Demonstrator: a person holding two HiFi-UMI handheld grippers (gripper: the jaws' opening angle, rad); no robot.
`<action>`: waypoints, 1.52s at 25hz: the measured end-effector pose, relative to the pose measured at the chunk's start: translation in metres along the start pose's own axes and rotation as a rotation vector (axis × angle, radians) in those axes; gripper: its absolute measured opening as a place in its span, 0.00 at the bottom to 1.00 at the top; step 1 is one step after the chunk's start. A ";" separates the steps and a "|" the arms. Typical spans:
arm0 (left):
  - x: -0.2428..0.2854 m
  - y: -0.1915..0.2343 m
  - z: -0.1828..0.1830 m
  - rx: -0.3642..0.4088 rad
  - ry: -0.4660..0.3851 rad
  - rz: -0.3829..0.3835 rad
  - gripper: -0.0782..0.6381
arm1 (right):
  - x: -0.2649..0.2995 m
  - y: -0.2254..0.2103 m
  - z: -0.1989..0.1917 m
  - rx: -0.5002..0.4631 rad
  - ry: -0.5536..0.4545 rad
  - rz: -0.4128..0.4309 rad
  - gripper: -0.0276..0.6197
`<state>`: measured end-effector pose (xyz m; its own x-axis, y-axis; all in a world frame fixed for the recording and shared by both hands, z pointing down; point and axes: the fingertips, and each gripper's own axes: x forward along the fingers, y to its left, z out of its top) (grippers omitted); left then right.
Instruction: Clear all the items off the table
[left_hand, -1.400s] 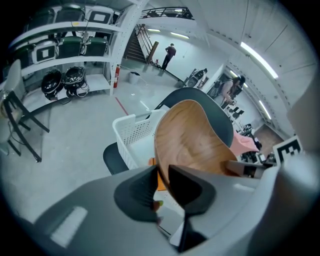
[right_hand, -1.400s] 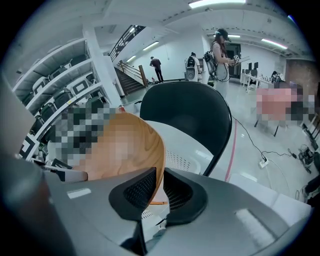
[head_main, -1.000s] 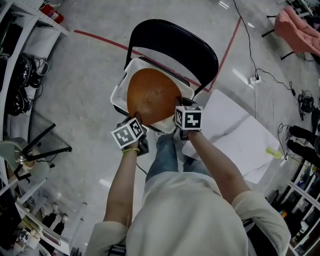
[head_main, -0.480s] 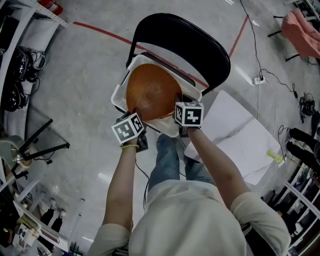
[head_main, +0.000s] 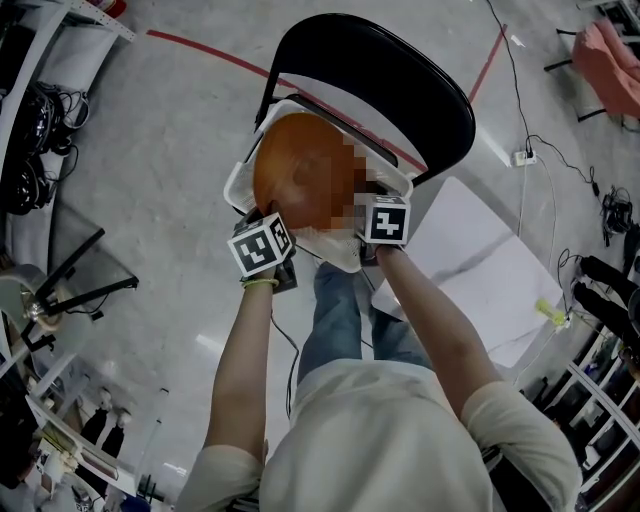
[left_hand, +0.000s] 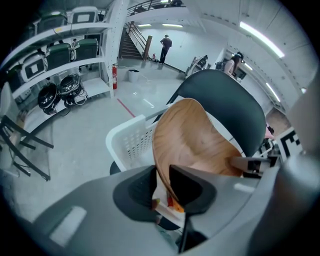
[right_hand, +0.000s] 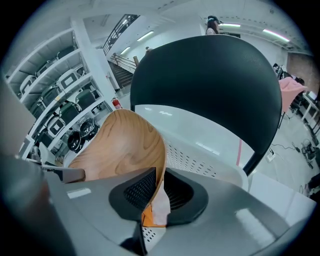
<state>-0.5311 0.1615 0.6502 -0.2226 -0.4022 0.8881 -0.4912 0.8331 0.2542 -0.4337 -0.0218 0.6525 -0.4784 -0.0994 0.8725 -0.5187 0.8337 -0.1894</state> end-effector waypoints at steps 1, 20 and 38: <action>0.000 0.000 0.000 0.004 -0.008 0.002 0.23 | 0.001 0.001 0.000 -0.010 0.001 -0.002 0.12; -0.017 -0.020 0.002 0.021 -0.059 -0.042 0.39 | -0.018 0.015 0.004 -0.074 -0.049 0.059 0.30; -0.047 -0.032 0.002 0.039 -0.093 -0.021 0.13 | -0.049 0.023 0.001 -0.099 -0.074 0.071 0.23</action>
<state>-0.5063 0.1532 0.5999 -0.2882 -0.4544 0.8429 -0.5288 0.8094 0.2556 -0.4233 0.0018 0.6052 -0.5644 -0.0754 0.8221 -0.4112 0.8891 -0.2008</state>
